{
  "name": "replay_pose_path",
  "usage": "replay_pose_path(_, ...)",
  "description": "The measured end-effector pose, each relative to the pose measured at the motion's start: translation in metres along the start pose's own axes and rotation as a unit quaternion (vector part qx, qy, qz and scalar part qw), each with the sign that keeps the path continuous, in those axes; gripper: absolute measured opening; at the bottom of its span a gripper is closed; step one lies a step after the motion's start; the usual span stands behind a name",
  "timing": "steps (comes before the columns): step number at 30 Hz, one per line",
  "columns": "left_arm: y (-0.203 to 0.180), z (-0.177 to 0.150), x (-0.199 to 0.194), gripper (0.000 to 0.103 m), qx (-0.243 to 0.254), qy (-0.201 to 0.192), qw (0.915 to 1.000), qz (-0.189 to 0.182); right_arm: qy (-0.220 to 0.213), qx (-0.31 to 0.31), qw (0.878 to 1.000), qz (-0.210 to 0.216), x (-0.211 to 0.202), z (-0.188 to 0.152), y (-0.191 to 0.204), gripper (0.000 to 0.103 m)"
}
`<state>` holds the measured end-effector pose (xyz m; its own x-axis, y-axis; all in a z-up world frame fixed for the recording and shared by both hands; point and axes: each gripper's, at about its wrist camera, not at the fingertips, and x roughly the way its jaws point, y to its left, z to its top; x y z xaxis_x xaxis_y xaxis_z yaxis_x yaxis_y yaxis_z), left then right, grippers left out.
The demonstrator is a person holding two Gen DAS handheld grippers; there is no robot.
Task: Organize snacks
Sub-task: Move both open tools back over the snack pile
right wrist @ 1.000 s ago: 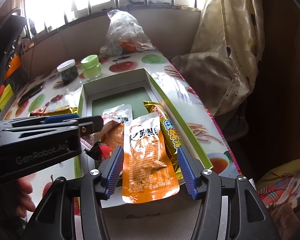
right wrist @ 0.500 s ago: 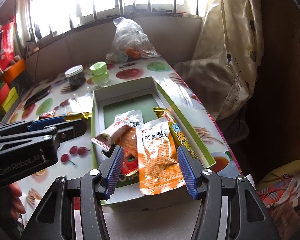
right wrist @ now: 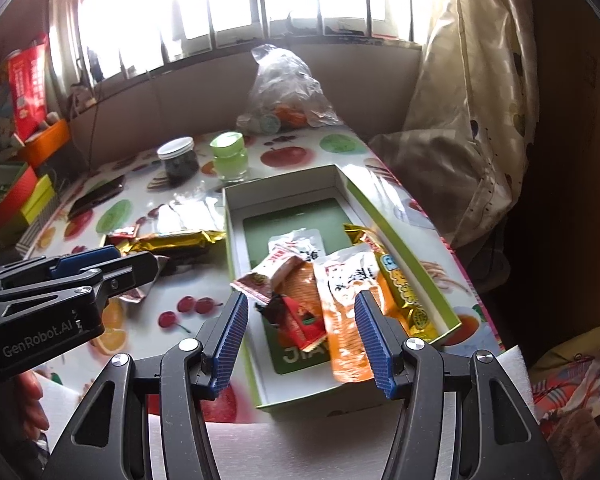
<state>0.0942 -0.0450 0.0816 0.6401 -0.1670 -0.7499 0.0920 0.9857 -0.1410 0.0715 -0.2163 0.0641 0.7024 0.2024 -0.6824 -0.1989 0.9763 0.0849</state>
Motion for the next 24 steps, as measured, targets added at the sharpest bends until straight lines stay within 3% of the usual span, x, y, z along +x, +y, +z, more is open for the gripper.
replay_pose_path(9, 0.033, -0.012, -0.006, 0.046, -0.038, 0.006, 0.9993, 0.002, 0.003, -0.010, 1.000, 0.024, 0.002, -0.001, 0.022, 0.055)
replay_pose_path(24, 0.104, -0.030, -0.007, 0.046, -0.116, 0.016, 0.9923, 0.038, 0.039, -0.042, 0.996, 0.074, 0.036, 0.002, 0.077, 0.055)
